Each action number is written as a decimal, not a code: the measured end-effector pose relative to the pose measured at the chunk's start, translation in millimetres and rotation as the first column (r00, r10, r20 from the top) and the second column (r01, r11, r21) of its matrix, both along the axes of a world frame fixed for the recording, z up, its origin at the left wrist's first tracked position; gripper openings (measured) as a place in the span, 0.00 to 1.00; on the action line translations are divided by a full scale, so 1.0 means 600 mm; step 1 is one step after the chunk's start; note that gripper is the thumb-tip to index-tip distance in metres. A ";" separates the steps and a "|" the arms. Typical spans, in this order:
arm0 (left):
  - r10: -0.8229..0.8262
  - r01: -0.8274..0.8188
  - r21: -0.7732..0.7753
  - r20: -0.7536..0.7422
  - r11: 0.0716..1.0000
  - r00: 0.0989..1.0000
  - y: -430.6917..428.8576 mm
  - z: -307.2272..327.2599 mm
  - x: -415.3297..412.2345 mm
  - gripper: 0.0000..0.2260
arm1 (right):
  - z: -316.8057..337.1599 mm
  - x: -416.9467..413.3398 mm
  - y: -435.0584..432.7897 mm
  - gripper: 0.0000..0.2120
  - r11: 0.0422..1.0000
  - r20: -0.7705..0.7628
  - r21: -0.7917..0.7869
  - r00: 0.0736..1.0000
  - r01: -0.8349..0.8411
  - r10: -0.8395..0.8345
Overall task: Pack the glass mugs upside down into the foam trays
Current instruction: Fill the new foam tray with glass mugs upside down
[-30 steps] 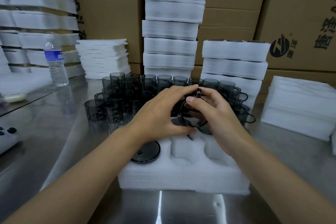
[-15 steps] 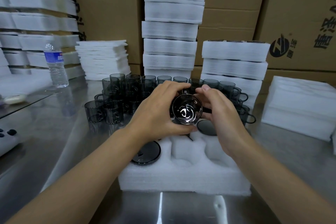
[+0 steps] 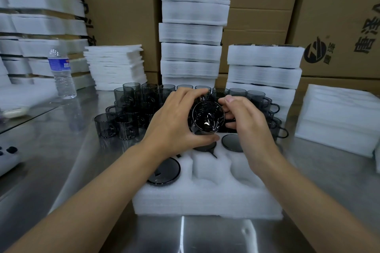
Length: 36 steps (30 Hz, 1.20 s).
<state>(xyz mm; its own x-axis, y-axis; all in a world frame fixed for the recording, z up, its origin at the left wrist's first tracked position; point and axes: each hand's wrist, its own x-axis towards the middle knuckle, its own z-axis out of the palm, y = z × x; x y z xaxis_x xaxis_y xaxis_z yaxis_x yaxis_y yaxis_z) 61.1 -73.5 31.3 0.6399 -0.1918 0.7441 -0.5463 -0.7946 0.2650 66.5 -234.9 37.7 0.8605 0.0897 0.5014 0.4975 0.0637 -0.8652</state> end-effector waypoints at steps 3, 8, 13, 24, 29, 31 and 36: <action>0.014 -0.014 0.003 -0.015 1.000 1.000 0.000 0.001 0.000 0.41 | -0.001 -0.002 0.000 0.14 1.000 0.000 -0.018 1.000 -0.014 0.014; 0.013 -0.013 -0.001 -0.017 1.000 1.000 -0.001 0.001 -0.001 0.40 | -0.002 -0.005 0.003 0.12 0.999 0.027 -0.033 0.999 -0.025 0.026; 0.007 -0.007 -0.005 -0.004 1.000 1.000 0.000 0.001 0.001 0.40 | 0.001 -0.009 0.003 0.12 0.999 0.027 -0.043 0.999 -0.018 0.019; -0.009 0.011 -0.066 0.029 0.998 1.000 0.001 -0.002 0.005 0.36 | -0.004 -0.019 0.008 0.17 0.975 0.146 -0.216 0.989 0.052 -0.021; -0.003 0.001 -0.090 -0.016 0.996 1.000 0.005 -0.003 0.007 0.39 | -0.012 -0.020 0.008 0.31 0.890 0.286 -0.422 0.957 0.170 -0.047; -0.005 0.004 -0.069 -0.010 0.998 1.000 0.004 -0.003 0.007 0.39 | -0.011 -0.021 0.008 0.32 0.859 0.308 -0.465 0.949 0.213 -0.069; -0.078 0.075 -0.055 -0.062 0.996 0.995 0.005 -0.002 0.006 0.38 | -0.002 -0.020 0.003 0.28 0.865 0.303 -0.449 0.949 0.224 -0.088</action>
<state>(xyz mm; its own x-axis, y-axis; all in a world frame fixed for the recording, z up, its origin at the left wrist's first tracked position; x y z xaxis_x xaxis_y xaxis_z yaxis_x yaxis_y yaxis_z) 64.5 -70.7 30.1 0.6712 -0.2035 0.7128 -0.5858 -0.7349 0.3419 54.4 -232.9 36.7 0.7251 0.2493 0.6420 0.6788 -0.4164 -0.6049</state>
